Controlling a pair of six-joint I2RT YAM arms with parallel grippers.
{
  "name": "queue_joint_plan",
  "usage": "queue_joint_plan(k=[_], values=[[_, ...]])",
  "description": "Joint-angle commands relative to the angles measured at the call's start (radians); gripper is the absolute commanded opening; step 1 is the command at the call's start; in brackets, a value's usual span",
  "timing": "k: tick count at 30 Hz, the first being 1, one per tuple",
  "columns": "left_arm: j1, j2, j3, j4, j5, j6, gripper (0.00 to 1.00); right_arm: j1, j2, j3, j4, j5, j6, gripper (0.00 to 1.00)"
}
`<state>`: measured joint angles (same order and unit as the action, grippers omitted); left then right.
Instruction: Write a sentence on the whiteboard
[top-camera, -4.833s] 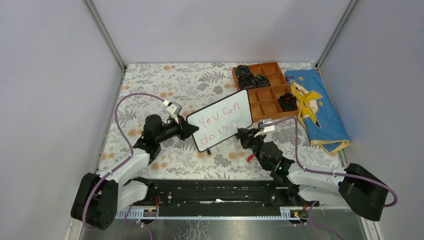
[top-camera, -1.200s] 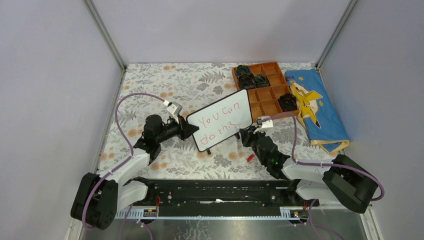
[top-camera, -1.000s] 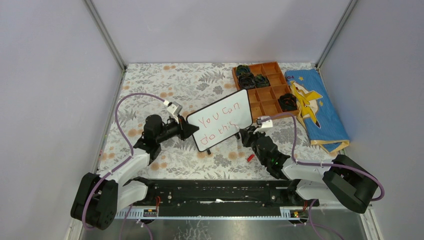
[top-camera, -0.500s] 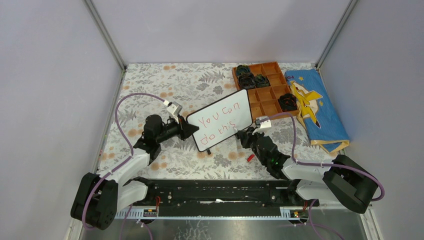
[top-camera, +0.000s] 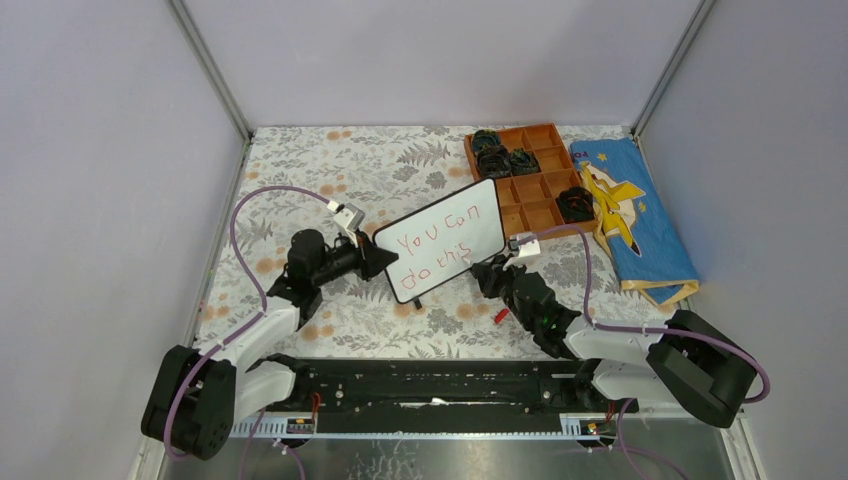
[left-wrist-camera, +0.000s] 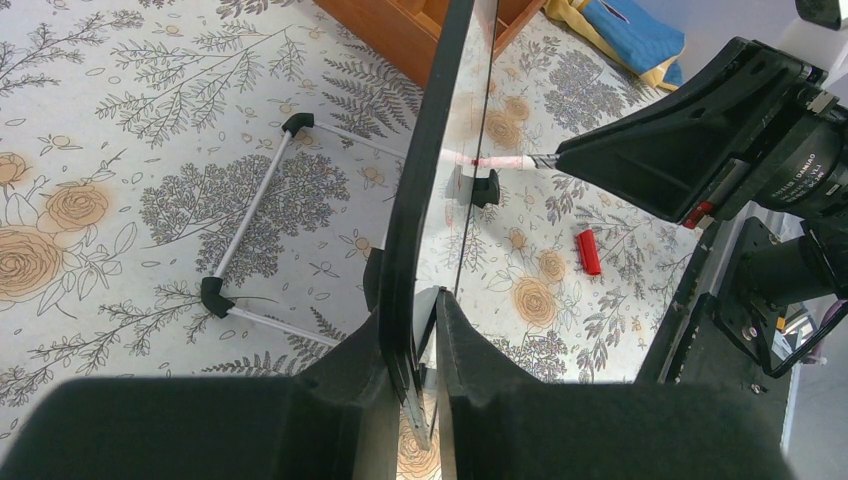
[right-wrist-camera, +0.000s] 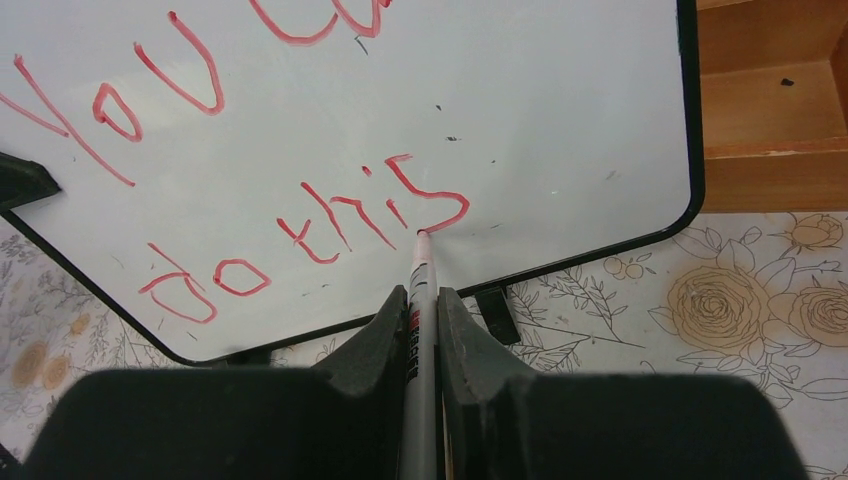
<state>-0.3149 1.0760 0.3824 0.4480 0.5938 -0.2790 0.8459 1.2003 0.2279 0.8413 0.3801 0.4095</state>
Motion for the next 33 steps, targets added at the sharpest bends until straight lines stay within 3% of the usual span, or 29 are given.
queue_joint_plan(k=[1, 16, 28, 33], values=[[-0.007, 0.011, -0.011, -0.104, -0.103, 0.1, 0.12, -0.004, -0.024, 0.006, 0.002, -0.03, 0.014, 0.0], [-0.01, 0.014, -0.008, -0.107, -0.108, 0.101, 0.12, -0.003, -0.119, -0.015, -0.054, -0.021, 0.009, 0.0], [-0.01, 0.022, -0.007, -0.106, -0.109, 0.098, 0.13, -0.003, -0.475, -0.02, -0.361, 0.039, -0.029, 0.0], [-0.01, 0.035, -0.004, -0.103, -0.111, 0.095, 0.13, -0.003, -0.628, -0.062, -0.413, 0.091, -0.008, 0.0]])
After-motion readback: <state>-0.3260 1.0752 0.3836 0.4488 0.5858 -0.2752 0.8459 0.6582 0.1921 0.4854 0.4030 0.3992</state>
